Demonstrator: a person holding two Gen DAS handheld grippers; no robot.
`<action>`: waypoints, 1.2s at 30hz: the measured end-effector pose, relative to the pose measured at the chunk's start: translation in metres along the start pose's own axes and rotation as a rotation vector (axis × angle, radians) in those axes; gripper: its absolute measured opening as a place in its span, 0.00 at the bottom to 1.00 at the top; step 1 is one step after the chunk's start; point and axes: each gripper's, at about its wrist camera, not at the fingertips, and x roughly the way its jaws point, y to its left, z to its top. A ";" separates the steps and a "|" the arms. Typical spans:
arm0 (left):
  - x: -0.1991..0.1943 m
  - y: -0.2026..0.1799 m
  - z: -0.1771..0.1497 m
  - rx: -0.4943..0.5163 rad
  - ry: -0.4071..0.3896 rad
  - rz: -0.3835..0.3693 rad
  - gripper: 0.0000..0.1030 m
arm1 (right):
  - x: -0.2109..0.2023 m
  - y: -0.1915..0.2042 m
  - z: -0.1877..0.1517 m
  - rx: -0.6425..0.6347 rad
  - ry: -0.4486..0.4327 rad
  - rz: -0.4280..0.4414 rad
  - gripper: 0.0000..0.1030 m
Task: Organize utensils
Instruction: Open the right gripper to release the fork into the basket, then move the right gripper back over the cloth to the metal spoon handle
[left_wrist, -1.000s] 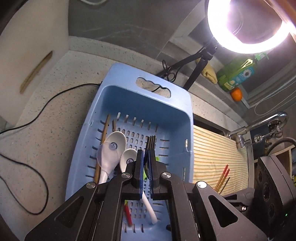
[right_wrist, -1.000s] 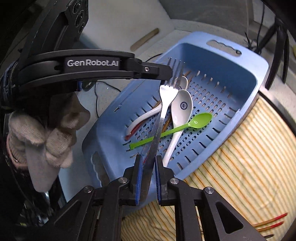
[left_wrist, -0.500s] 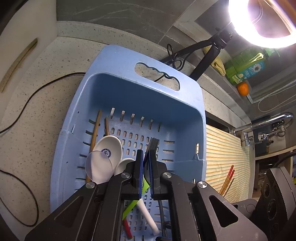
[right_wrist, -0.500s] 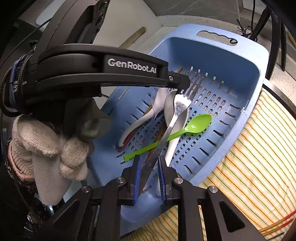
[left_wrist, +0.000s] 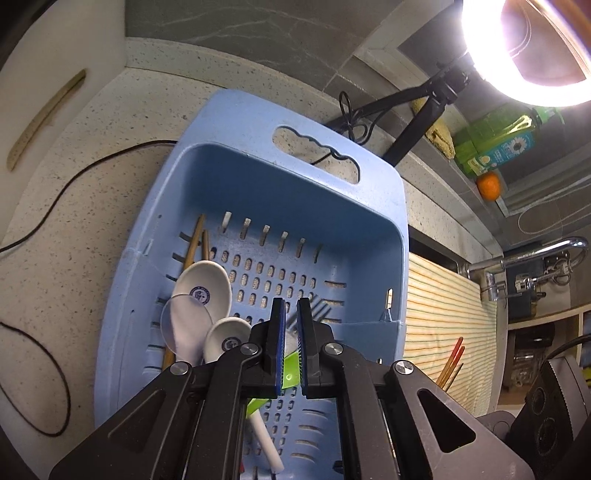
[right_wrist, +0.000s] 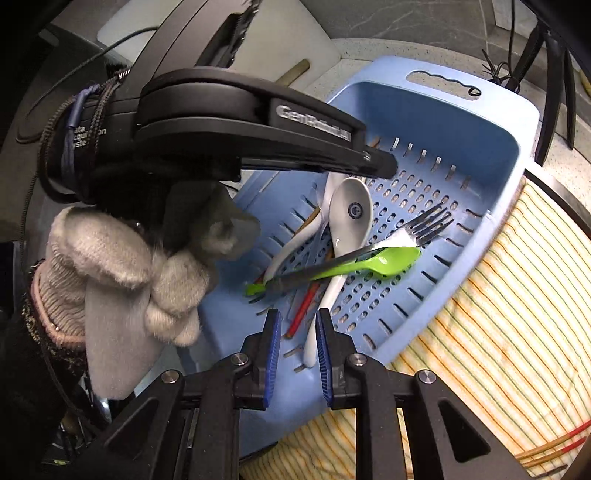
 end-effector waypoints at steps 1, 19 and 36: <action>-0.003 0.001 -0.001 -0.006 -0.008 0.001 0.04 | -0.004 -0.002 -0.002 -0.004 -0.004 0.003 0.18; -0.061 -0.054 -0.075 -0.100 -0.192 0.044 0.11 | -0.119 -0.055 -0.046 -0.174 -0.091 0.045 0.38; -0.002 -0.126 -0.197 -0.240 -0.160 -0.028 0.11 | -0.149 -0.145 -0.110 -0.468 0.055 -0.109 0.42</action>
